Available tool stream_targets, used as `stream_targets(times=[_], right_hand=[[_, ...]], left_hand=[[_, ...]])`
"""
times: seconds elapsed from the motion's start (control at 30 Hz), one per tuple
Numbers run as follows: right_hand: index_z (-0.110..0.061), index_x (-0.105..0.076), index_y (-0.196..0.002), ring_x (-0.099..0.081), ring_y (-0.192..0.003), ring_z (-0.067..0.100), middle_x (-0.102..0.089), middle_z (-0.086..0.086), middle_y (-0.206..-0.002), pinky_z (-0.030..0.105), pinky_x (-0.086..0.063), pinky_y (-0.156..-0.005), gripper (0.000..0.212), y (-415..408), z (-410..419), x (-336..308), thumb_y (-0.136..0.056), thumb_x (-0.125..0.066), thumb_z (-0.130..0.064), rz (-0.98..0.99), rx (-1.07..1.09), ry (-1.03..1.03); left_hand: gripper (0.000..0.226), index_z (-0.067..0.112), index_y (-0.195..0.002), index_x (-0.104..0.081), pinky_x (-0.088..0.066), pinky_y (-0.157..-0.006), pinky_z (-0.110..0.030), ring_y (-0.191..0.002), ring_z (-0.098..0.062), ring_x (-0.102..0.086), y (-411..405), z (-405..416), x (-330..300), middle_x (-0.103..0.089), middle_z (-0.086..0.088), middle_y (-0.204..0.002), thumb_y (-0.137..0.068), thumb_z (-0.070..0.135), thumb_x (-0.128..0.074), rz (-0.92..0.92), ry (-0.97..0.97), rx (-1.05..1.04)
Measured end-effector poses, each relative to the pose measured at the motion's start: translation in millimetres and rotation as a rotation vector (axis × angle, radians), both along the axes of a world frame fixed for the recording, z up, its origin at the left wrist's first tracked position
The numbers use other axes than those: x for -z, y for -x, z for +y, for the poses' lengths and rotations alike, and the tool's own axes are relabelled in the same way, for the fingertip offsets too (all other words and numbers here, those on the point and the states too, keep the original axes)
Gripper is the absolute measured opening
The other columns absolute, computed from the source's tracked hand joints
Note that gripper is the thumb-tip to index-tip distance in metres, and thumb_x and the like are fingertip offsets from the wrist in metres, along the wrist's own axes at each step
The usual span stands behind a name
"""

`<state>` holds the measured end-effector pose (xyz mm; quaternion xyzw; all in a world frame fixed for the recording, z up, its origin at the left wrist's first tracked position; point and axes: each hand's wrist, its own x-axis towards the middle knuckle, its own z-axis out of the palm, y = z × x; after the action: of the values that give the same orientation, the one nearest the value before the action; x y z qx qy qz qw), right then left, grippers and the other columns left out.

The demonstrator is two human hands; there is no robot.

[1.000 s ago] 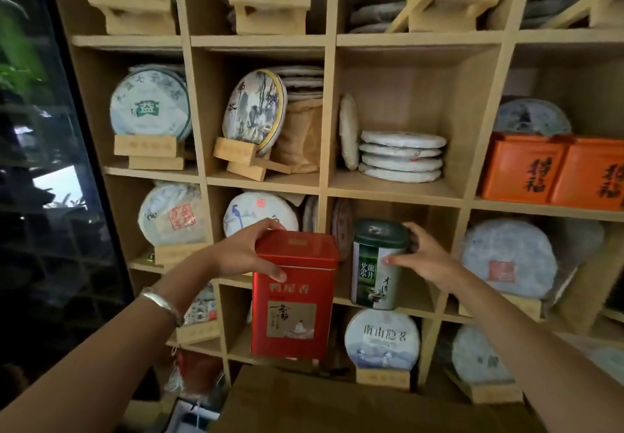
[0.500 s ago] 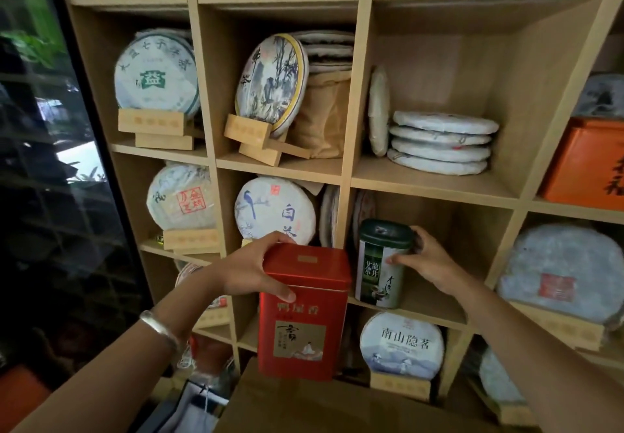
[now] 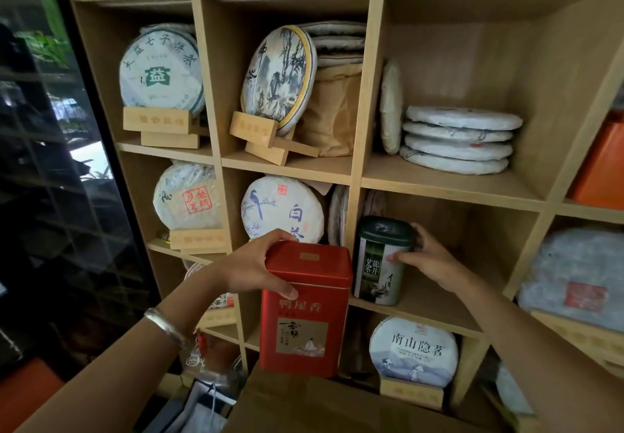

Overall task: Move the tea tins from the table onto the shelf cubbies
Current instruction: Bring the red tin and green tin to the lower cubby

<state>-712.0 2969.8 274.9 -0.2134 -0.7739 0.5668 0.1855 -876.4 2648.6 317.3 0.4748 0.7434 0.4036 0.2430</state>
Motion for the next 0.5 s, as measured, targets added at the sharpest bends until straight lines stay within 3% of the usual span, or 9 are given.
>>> stream_targets(times=[0.1, 0.17, 0.27, 0.33, 0.4, 0.5], right_hand=[[-0.028, -0.044, -0.132, -0.051, -0.124, 0.021, -0.058, -0.001, -0.130, 0.048, -0.040, -0.107, 0.084, 0, 1, -2, -0.061, -0.088, -0.015, -0.019, -0.003, -0.016], [-0.036, -0.044, -0.126, -0.050, -0.124, 0.019, -0.058, -0.007, -0.126, 0.045, -0.040, -0.106, 0.084, -2, -1, -4, -0.056, -0.090, -0.028, -0.037, -0.014, -0.052], [-0.025, -0.043, -0.136, -0.049, -0.125, 0.017, -0.056, -0.003, -0.133, 0.046, -0.040, -0.107, 0.113, -8, -2, -6, -0.038, -0.089, -0.053, -0.073, 0.006, -0.111], [-0.019, -0.041, -0.139, -0.053, -0.121, 0.017, -0.058, 0.000, -0.133, 0.044, -0.041, -0.106, 0.122, -15, -1, -10, -0.035, -0.088, -0.060, -0.071, 0.038, -0.120], [-0.018, -0.039, -0.142, -0.052, -0.121, 0.017, -0.056, -0.002, -0.132, 0.039, -0.042, -0.104, 0.112, -27, -1, -14, -0.048, -0.086, -0.059, -0.084, 0.086, -0.139], [-0.024, -0.041, -0.139, -0.053, -0.117, 0.013, -0.055, -0.006, -0.125, 0.026, -0.045, -0.094, 0.075, -55, -4, -16, -0.077, -0.071, -0.054, -0.074, 0.179, -0.228]], left_hand=[[0.078, 0.037, -0.118, -0.049, -0.056, -0.085, -0.035, -0.099, -0.009, -0.066, -2, 8, 0, -0.065, 0.005, -0.112, -0.053, 0.029, -0.092, -0.001, -0.011, 0.009], [0.077, 0.036, -0.118, -0.049, -0.056, -0.085, -0.035, -0.100, -0.010, -0.066, -5, 14, 0, -0.064, 0.004, -0.112, -0.054, 0.028, -0.092, -0.019, -0.022, 0.025], [0.076, 0.035, -0.118, -0.050, -0.057, -0.082, -0.032, -0.101, -0.011, -0.066, -10, 24, 0, -0.064, 0.004, -0.113, -0.056, 0.026, -0.092, -0.040, -0.037, 0.068], [0.076, 0.034, -0.119, -0.050, -0.056, -0.079, -0.028, -0.101, -0.010, -0.066, -14, 30, 0, -0.064, 0.004, -0.113, -0.056, 0.025, -0.091, -0.052, -0.045, 0.085], [0.077, 0.033, -0.120, -0.049, -0.056, -0.078, -0.028, -0.101, -0.010, -0.066, -18, 38, 0, -0.064, 0.004, -0.113, -0.056, 0.025, -0.091, -0.063, -0.050, 0.105], [0.078, 0.033, -0.120, -0.048, -0.057, -0.078, -0.028, -0.101, -0.011, -0.066, -29, 53, -4, -0.065, 0.005, -0.113, -0.055, 0.026, -0.091, -0.073, -0.055, 0.165]])
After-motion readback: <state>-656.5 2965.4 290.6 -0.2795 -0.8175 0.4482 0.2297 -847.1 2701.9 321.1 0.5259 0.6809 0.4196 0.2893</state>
